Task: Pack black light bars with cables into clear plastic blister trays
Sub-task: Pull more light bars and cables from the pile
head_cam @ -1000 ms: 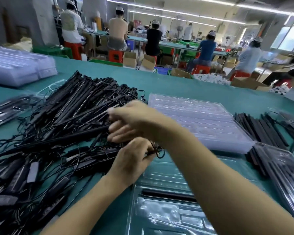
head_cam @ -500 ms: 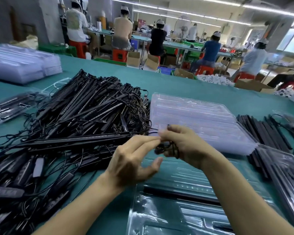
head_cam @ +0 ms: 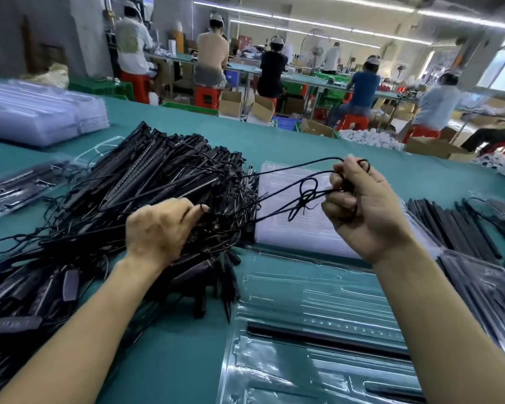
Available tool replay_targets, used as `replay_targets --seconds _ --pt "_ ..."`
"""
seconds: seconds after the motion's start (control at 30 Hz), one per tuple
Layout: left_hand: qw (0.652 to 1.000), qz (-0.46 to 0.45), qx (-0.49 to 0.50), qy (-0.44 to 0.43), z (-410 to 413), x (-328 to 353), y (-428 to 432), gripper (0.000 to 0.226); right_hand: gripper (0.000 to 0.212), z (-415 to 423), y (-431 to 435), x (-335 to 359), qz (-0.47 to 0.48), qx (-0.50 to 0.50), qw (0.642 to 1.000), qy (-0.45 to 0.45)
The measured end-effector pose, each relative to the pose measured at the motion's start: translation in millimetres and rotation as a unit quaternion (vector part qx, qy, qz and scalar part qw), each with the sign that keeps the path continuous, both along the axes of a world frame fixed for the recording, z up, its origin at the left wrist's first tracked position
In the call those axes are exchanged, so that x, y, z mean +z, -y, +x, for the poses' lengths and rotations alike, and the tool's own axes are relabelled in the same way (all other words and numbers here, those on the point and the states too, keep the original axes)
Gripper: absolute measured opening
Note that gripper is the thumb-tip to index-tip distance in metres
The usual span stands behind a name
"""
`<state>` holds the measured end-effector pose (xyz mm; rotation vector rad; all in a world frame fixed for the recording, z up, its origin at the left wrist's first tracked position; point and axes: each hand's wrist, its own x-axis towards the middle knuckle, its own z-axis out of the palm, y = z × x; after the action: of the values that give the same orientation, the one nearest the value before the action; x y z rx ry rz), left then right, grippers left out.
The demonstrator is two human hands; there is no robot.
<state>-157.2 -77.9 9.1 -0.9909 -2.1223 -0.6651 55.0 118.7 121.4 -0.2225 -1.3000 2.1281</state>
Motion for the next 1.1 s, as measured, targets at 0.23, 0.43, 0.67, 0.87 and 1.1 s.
replay_targets --seconds 0.23,0.43,0.67,0.87,1.1 --pt "0.992 0.105 0.027 -0.060 2.6 16.7 0.0 0.063 0.011 7.8 -26.8 -35.3 0.077 -0.155 0.954 0.244" --pt "0.979 0.180 -0.041 -0.083 23.0 44.1 -15.1 0.060 0.021 18.0 -20.1 -43.4 0.194 -0.054 0.930 0.308" --pt "0.978 0.178 -0.078 -0.073 42.6 55.9 -21.2 0.073 0.046 20.7 -16.2 -42.5 0.551 -0.143 0.624 0.535" --pt "0.982 0.151 -0.041 -0.109 55.3 65.7 -24.7 0.045 0.059 1.3 13.8 -58.8 0.701 -0.116 0.582 0.396" --pt "0.998 -0.005 0.029 -0.053 40.5 49.9 -32.5 0.030 0.029 -16.7 8.3 -83.5 0.691 -0.122 0.571 0.425"
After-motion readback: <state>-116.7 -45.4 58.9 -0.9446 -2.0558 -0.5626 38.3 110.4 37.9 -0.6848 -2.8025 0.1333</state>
